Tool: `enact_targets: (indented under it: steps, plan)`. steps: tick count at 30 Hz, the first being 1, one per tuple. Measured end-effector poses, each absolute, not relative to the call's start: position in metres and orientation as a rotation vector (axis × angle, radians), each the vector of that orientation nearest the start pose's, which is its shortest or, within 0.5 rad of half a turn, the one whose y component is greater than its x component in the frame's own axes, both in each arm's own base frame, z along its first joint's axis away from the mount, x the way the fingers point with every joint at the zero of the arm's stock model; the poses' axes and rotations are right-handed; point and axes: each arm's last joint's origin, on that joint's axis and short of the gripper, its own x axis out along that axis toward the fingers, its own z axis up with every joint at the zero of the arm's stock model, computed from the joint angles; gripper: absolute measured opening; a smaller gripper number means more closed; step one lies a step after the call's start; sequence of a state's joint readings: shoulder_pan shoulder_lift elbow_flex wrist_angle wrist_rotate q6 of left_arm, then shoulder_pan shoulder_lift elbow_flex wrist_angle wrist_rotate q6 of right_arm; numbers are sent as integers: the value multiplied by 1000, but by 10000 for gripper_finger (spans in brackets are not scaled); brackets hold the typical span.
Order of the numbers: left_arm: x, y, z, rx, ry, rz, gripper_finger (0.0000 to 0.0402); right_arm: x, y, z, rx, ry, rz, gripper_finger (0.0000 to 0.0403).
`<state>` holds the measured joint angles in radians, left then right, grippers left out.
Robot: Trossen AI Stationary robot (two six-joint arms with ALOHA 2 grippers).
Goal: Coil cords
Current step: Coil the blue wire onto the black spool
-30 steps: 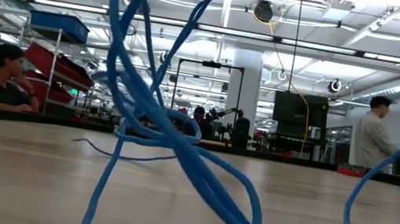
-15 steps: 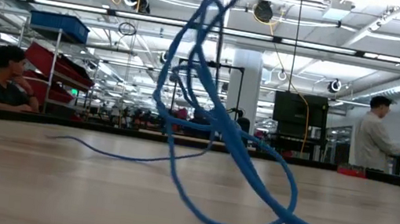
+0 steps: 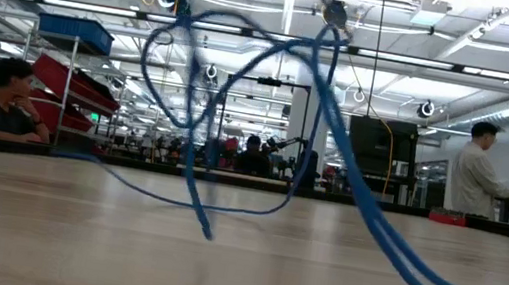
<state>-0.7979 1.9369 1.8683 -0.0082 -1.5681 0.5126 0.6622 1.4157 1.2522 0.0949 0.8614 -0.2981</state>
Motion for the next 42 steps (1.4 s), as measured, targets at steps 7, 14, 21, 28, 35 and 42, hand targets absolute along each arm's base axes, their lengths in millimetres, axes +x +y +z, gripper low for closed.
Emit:
enact_targets:
  steps: [7,14,21,28,35,42]
  plan:
    - [317,-293,387,613,243,729,2,245,172,389,-188,86,44,0]
    - [318,-293,378,681,272,728,2,229,174,395,-165,101,137,0]
    - [318,-292,376,687,275,728,2,218,176,401,-157,78,162,0]
    - [318,-292,376,685,274,727,2,213,179,403,-159,74,182,0]
    - [316,-294,374,708,280,719,33,213,178,402,-168,76,177,0]
    - [311,-300,374,707,270,690,75,208,174,408,-153,59,178,0]
